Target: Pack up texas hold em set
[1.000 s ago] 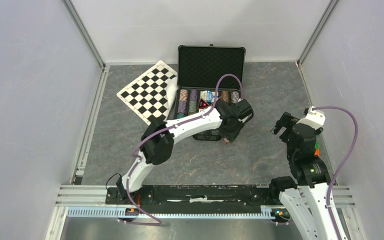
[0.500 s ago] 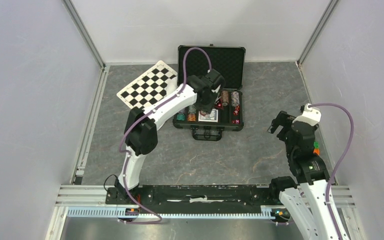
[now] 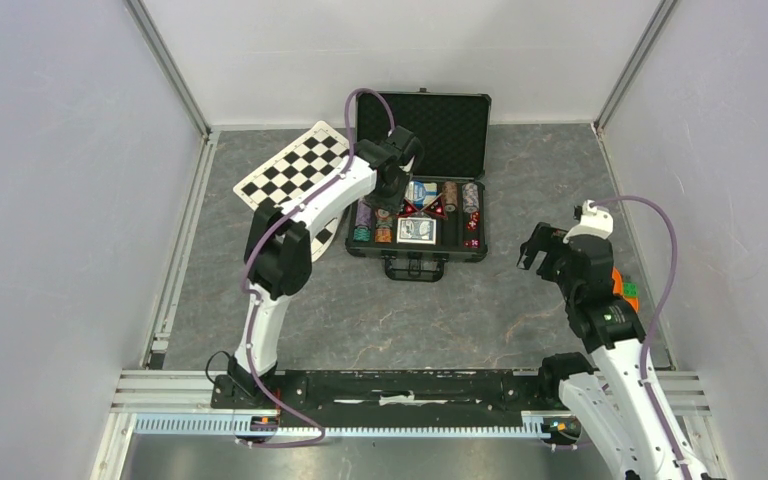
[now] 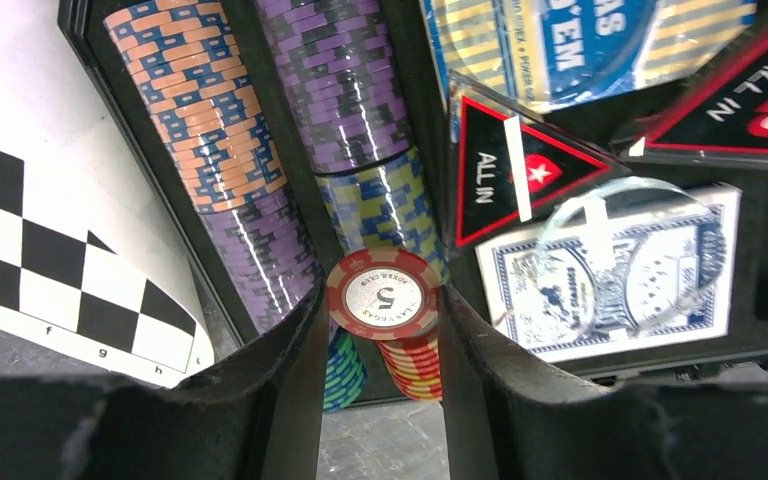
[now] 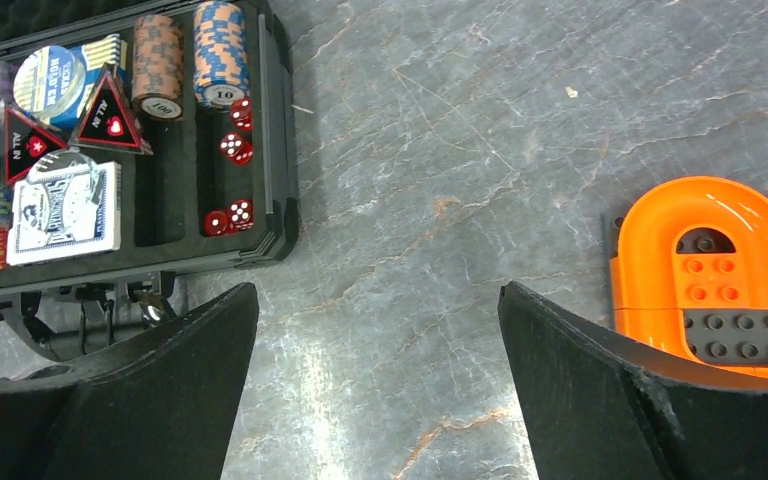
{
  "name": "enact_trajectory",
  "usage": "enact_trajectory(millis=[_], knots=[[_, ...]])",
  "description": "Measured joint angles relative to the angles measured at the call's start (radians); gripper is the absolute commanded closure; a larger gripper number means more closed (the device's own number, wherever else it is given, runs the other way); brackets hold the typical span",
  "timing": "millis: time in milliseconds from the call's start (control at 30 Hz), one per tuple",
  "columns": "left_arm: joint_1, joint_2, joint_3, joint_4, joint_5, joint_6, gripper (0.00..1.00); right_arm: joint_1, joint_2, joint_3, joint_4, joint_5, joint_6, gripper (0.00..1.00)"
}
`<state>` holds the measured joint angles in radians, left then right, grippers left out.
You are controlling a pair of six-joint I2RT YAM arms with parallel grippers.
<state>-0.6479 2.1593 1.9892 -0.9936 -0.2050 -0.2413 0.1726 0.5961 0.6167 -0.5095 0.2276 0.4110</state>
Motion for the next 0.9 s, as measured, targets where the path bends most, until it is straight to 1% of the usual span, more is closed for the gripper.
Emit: enact_trajectory(millis=[133,200,300,467,633,733,833,900], knots=[[0.011,0.023,-0.005,0.004,0.004,0.001,0.58,0.0,0.02,-0.009,0.027,-0.044,-0.008,0.04],[0.011,0.024,-0.011,0.005,0.006,0.001,0.48,0.0,0.039,-0.012,0.036,-0.069,-0.009,0.04],[0.011,0.024,-0.014,0.011,0.009,0.005,0.37,0.0,0.079,-0.018,0.054,-0.113,-0.009,0.04],[0.011,0.024,-0.028,0.023,0.024,0.012,0.3,0.002,0.128,-0.042,0.075,-0.17,-0.008,0.04],[0.017,0.016,-0.071,0.05,0.035,0.012,0.24,0.002,0.156,-0.043,0.109,-0.23,-0.008,0.08],[0.03,-0.045,-0.146,0.104,0.062,0.011,0.23,0.003,0.192,-0.043,0.136,-0.282,-0.003,0.11],[0.067,-0.182,-0.298,0.193,0.108,-0.008,0.21,0.024,0.236,-0.043,0.174,-0.325,0.01,0.15],[0.102,-0.289,-0.411,0.27,0.14,-0.035,0.2,0.065,0.275,-0.043,0.203,-0.341,0.015,0.22]])
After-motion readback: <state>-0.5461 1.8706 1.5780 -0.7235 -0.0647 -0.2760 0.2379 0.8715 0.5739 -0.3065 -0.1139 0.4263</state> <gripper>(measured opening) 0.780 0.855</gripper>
